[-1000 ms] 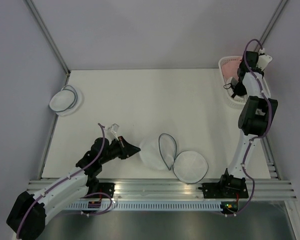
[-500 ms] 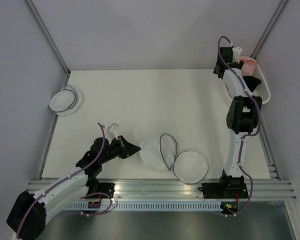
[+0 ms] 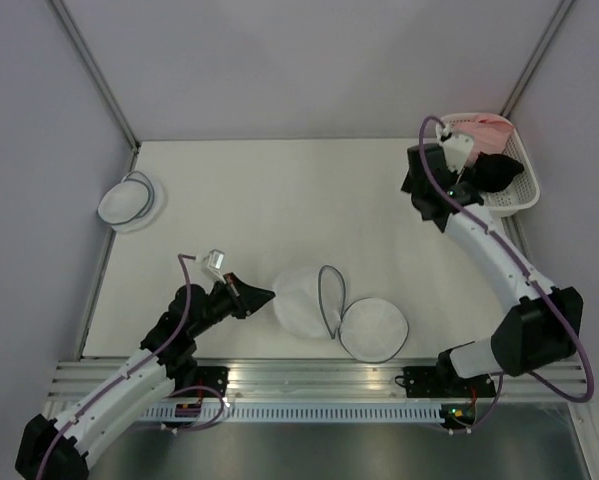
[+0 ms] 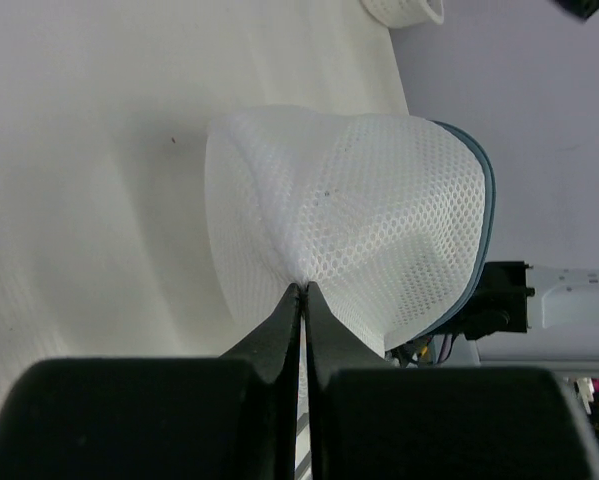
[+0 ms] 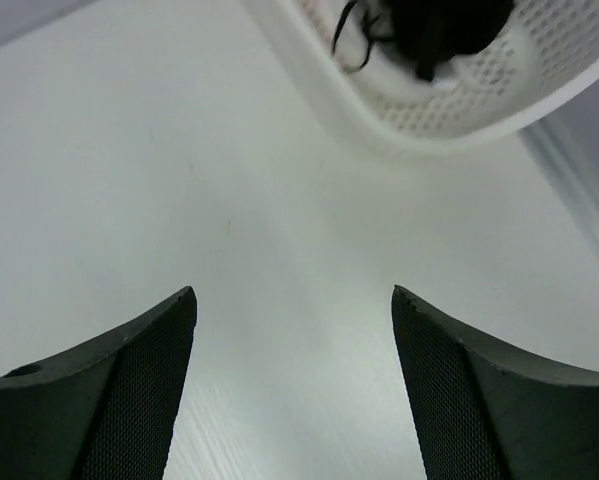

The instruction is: Unzip the laundry bag and remove the bra

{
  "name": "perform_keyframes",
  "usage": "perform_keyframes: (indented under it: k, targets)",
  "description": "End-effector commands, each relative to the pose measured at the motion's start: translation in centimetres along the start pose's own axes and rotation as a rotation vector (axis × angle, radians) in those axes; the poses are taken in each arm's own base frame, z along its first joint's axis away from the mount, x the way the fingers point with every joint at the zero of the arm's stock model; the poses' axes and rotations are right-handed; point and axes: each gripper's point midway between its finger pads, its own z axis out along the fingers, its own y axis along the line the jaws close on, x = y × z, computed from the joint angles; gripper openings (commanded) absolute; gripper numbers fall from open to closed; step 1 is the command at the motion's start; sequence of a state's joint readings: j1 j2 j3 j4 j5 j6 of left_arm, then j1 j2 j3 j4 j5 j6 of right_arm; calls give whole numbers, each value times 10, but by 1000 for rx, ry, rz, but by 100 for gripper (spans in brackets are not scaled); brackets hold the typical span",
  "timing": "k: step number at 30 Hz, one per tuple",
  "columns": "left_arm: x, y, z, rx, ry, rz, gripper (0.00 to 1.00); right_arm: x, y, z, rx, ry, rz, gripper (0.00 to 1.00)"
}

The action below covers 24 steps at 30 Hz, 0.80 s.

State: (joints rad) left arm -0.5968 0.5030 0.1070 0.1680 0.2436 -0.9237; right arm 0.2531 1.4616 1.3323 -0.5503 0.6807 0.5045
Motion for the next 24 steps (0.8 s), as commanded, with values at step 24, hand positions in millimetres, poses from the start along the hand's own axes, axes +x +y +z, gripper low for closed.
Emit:
perform_keyframes:
  k: [24]
  targets:
    - [2, 55, -35, -216, -149, -143, 2, 285, -14, -152, -448, 397, 23, 82]
